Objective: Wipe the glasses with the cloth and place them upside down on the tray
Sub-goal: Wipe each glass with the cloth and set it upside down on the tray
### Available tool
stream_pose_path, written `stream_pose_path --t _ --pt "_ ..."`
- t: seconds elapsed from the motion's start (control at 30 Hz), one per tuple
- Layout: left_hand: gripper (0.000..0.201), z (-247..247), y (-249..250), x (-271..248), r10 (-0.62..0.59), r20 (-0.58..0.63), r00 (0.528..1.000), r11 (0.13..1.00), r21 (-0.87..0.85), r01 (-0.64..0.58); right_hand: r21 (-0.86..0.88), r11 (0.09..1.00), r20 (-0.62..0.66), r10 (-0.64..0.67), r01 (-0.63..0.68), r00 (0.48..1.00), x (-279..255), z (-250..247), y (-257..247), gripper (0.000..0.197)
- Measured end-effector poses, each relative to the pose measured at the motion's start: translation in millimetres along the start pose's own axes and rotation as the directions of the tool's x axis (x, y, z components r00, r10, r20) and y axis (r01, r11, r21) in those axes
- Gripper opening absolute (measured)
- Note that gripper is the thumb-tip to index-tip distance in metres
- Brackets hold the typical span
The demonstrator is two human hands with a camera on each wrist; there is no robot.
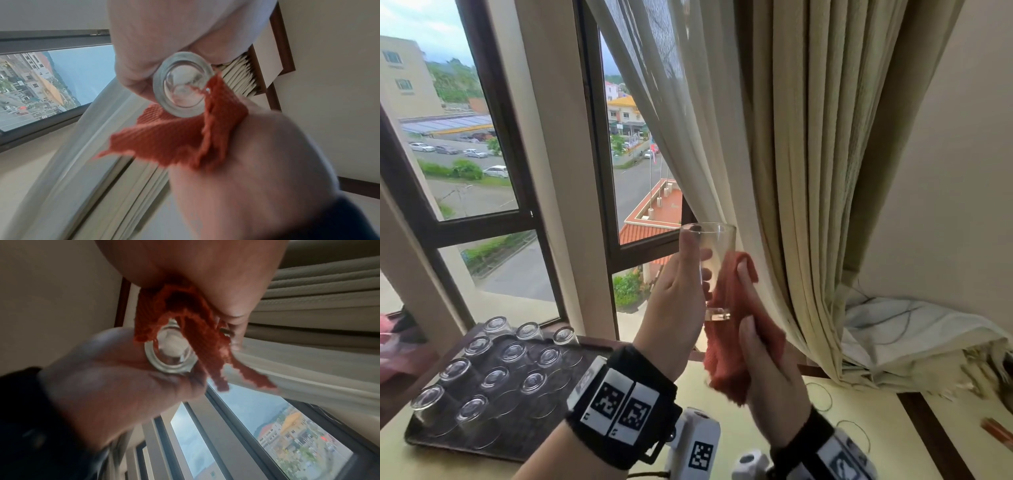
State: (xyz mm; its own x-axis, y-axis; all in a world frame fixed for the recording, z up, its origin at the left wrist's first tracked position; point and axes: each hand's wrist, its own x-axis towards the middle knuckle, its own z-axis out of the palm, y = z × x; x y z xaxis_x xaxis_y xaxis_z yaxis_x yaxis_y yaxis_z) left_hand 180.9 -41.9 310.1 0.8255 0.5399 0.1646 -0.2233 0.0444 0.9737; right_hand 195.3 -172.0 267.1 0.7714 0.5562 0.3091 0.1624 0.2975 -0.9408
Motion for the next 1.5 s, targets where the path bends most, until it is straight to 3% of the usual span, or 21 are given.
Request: stream_pose_path --t 0.1,0.2,0.3,0.37,0.43,0.47,0.53,0.63,0.73,0.87,0.93,1.03,1.1,1.2,1.33,1.5 --pt "0.087 8.8 -10.7 -3.0 0.019 0.058 0.998 0.999 -0.032 -0.017 0.060 0.995 -0.038 -0.071 0.074 0.997 21.6 -5.4 -21.8 0.034" --pt "0.085 13.4 -12.1 -3.8 0.011 0.000 1.000 0.999 -0.047 -0.011 0.092 0.987 0.017 -0.131 0.129 0.991 25.5 0.4 -32.8 0.038" --pt "0.085 8.2 -5.4 0.6 0.008 -0.038 0.999 0.998 -0.055 -0.010 -0.037 0.990 0.027 -0.133 0.134 0.991 9.3 5.1 -14.9 0.033" --pt "0.086 3.0 -0.9 3.1 -0.004 -0.075 0.997 0.999 -0.053 0.000 -0.121 0.980 0.084 -0.145 0.155 0.986 -3.9 2.9 2.6 0.052" --pt "0.085 0.0 1.3 2.8 -0.007 -0.091 0.996 1.000 -0.027 0.004 -0.071 0.997 0.077 -0.005 0.011 0.997 -11.9 2.4 9.6 0.075" --pt "0.082 -0.1 2.2 1.0 -0.001 -0.087 0.996 1.000 -0.012 0.000 -0.031 0.998 0.081 0.056 -0.054 0.995 -12.6 0.6 11.7 0.077" --pt "0.081 1.5 0.4 -2.8 -0.013 -0.048 0.999 1.000 -0.007 0.013 0.014 0.997 0.025 0.069 -0.070 0.997 -4.8 0.1 6.9 0.068" --pt "0.084 8.7 -5.7 -7.4 -0.034 0.009 0.999 0.998 -0.051 0.034 0.065 0.997 -0.042 -0.027 0.030 0.999 13.8 -2.8 -16.3 0.028" --pt "0.087 15.9 -7.3 -8.1 -0.035 -0.030 0.999 0.996 -0.080 0.032 0.106 0.988 -0.020 -0.107 0.108 0.994 19.9 -3.8 -32.8 0.046" --pt "0.092 9.6 2.4 -2.5 0.037 -0.024 0.999 0.991 -0.124 -0.040 -0.126 0.961 0.084 -0.236 0.246 0.968 1.7 5.2 -16.3 0.047" --pt "0.099 1.9 7.5 1.5 0.023 -0.016 1.000 0.995 -0.101 -0.024 -0.177 0.956 0.163 -0.207 0.235 0.965 -10.6 0.7 0.1 0.052" --pt "0.111 -6.9 5.9 6.2 -0.037 -0.097 0.995 0.998 -0.064 0.031 -0.094 0.990 0.161 -0.085 0.101 0.983 -18.8 -2.2 5.8 0.051" --pt "0.095 -8.3 4.7 3.6 -0.067 -0.134 0.989 0.994 -0.097 0.054 -0.064 0.996 0.081 -0.055 0.060 0.995 -14.1 -4.0 3.2 0.049" --pt "0.070 1.0 5.4 -7.9 -0.113 -0.040 0.993 0.984 -0.144 0.106 -0.021 0.996 -0.025 -0.084 0.083 0.996 5.5 -7.9 -13.7 0.032" --pt "0.073 17.9 5.5 -17.5 -0.182 -0.003 0.983 0.971 -0.160 0.179 -0.011 0.987 0.039 -0.157 0.157 0.987 21.9 -7.6 -29.8 0.054" --pt "0.077 8.0 15.0 -9.0 -0.162 -0.094 0.982 0.983 -0.103 0.153 -0.319 0.903 0.200 -0.232 0.287 0.952 -0.3 -0.3 -18.8 0.054"
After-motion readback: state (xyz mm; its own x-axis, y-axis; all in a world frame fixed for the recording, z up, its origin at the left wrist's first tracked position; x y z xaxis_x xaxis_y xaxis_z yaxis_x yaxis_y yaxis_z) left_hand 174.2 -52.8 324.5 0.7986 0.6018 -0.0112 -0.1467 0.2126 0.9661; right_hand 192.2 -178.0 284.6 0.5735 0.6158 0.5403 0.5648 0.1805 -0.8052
